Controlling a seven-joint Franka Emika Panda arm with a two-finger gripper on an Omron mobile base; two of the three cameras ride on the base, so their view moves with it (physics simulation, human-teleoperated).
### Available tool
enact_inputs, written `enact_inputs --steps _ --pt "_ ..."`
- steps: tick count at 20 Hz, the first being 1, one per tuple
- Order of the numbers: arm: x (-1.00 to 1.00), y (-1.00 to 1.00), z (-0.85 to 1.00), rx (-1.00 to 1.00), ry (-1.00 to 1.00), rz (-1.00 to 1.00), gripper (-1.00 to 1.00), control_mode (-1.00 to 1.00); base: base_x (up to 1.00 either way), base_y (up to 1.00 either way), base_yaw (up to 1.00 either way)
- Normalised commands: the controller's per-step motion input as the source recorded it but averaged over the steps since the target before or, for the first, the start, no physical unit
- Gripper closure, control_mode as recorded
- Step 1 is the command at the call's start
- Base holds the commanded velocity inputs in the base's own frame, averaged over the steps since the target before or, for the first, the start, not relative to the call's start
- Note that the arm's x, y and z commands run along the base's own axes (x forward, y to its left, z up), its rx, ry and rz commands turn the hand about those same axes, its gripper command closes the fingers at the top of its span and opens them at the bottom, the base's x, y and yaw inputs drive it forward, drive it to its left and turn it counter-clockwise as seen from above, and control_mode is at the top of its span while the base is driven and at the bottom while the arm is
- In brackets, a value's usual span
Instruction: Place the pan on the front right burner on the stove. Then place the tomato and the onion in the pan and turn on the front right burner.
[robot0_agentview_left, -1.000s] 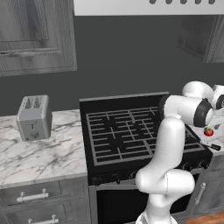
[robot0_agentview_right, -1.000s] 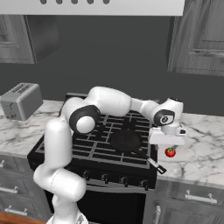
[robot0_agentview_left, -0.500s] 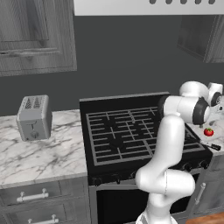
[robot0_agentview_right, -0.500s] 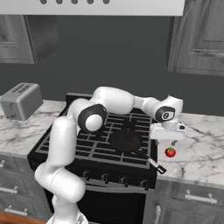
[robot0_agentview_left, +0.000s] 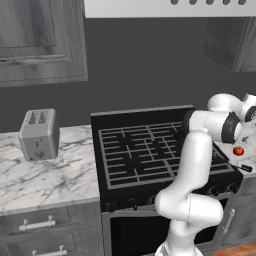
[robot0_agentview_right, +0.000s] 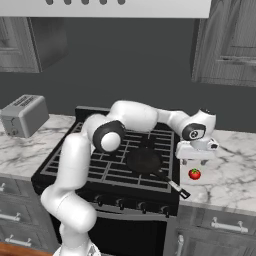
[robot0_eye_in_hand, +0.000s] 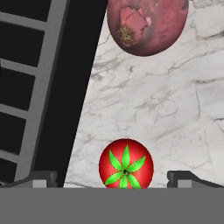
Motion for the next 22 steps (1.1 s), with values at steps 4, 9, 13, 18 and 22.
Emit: enact_inputs --steps 4,9,13,18,22 --pt "-0.01 -0.08 -0.02 0.00 0.00 0.00 -1.00 -1.00 0.00 0.00 0.00" --pt "0.00 0.00 -0.14 0.00 0.00 0.00 -1.00 -1.00 0.00 0.00 0.00" --pt "0.00 0.00 -0.17 0.00 0.00 0.00 -1.00 -1.00 0.00 0.00 0.00" --pt "0.00 0.00 -0.19 0.00 0.00 0.00 -1.00 -1.00 0.00 0.00 0.00" --pt "0.00 0.00 -0.25 0.00 0.00 0.00 -1.00 -1.00 0.00 0.00 0.00"
